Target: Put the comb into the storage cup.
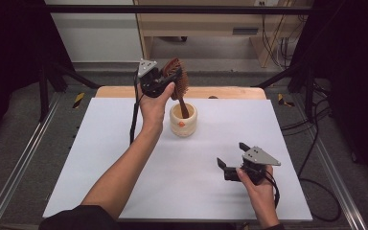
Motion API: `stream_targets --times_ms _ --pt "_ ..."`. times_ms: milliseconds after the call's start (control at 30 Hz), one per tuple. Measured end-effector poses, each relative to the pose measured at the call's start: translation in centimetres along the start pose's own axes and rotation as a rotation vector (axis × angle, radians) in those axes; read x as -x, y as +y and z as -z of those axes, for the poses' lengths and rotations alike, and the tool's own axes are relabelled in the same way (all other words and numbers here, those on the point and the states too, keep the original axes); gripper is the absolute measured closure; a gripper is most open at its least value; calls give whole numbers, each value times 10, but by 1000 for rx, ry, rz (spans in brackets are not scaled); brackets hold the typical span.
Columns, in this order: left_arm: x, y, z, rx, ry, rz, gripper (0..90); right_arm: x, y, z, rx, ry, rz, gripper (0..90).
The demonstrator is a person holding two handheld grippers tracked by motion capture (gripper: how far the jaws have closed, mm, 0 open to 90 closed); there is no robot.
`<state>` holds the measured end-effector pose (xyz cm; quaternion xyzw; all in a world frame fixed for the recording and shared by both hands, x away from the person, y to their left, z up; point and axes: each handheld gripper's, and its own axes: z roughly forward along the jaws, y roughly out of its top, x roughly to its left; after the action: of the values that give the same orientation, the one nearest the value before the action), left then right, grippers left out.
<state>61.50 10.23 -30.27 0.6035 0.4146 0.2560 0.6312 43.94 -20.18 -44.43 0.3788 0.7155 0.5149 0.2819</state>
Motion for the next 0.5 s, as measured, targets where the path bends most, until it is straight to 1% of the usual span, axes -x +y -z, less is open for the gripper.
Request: stream_targets --times_ms 500 --pt "0 -4 -2 -8 3 -4 511 0 0 0 -2 1 0 28"
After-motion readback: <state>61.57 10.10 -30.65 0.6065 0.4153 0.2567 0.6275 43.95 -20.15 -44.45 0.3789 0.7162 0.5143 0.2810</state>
